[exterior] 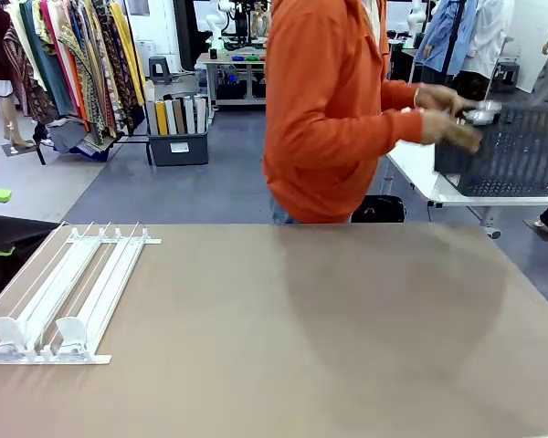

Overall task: Retrieve and store the cans from the dispenser.
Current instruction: Pick up one can from the Automatic Can Dispenser and place it in the middle of the table.

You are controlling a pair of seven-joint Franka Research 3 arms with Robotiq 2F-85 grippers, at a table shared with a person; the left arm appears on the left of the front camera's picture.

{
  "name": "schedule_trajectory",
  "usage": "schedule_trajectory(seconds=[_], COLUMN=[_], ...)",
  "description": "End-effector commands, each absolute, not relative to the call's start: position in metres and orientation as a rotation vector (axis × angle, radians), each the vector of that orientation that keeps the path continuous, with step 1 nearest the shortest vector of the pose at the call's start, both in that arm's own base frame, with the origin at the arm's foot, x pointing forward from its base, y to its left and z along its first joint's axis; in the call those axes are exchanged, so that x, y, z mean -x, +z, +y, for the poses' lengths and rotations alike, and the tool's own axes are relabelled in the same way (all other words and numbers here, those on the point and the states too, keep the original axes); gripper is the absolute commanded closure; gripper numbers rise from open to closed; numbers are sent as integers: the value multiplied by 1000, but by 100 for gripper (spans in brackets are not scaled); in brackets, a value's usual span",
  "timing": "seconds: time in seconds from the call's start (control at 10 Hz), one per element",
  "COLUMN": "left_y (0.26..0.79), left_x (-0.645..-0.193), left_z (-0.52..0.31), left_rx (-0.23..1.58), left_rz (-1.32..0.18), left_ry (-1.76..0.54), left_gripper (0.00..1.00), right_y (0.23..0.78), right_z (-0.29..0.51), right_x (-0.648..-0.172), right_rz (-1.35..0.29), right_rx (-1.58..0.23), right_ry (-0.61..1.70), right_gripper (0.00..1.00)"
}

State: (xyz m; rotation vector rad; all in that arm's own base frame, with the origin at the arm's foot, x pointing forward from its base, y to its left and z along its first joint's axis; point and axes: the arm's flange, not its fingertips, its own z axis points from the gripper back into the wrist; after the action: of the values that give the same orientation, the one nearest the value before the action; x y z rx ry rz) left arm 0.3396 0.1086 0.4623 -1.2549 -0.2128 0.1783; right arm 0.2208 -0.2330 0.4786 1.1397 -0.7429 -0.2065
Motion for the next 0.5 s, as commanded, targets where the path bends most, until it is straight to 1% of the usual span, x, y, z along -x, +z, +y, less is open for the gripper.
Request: schedule_trajectory(seconds=[0.0, 0.4], left_y=[466, 466], left_x=[-338, -338], left_z=[108, 108], left_rx=[1266, 1266], left_rz=[-217, -217], left_ry=[179, 179], left_gripper=[0, 0], right_y=[481, 481], right_z=[-233, -233], right_x=[-224, -224], right_rz=[-776, -776], right_rx=[-1150, -1150], right_ry=[-190, -190], right_gripper=[0, 0])
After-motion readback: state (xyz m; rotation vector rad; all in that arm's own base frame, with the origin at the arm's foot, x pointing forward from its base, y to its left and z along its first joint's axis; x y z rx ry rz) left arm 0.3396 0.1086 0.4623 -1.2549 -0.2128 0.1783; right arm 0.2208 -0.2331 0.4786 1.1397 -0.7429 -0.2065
